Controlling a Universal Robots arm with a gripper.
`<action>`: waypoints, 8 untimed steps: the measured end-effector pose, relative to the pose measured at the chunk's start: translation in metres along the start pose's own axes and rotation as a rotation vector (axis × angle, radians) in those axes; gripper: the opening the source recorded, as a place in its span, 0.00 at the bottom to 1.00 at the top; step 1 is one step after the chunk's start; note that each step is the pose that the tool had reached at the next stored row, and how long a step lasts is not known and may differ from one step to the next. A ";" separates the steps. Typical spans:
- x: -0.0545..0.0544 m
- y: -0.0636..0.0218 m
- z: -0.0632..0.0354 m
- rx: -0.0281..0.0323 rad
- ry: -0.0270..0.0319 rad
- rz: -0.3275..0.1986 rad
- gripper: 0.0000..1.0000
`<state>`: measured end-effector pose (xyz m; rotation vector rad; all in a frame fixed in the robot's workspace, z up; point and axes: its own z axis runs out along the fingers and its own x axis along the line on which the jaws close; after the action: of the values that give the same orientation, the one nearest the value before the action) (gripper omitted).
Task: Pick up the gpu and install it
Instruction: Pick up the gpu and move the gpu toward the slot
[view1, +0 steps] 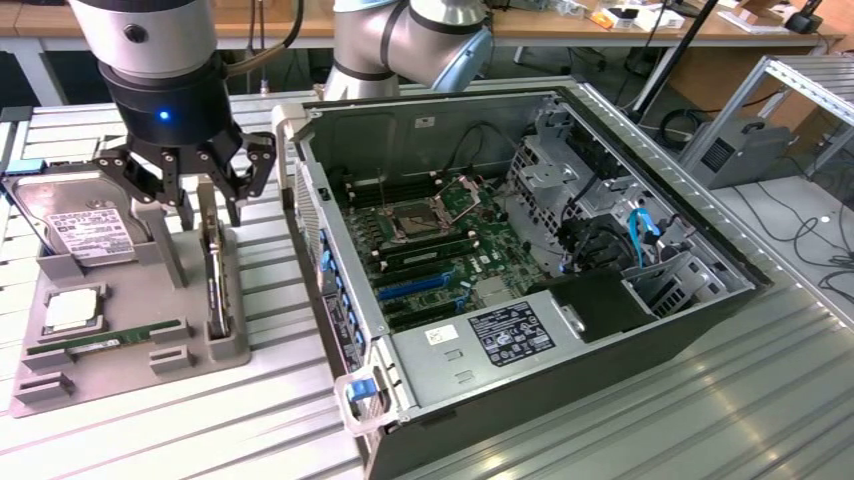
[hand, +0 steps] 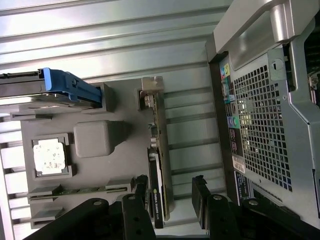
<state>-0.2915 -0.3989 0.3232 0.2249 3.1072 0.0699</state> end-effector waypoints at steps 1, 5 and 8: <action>0.000 0.0000 0.0005 -0.0001 -0.0001 0.000 0.48; 0.000 -0.0005 0.0036 -0.0001 0.0000 0.000 0.48; 0.000 -0.0010 0.0055 0.0002 0.0000 0.000 0.48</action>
<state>-0.2915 -0.3997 0.3176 0.2247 3.1073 0.0696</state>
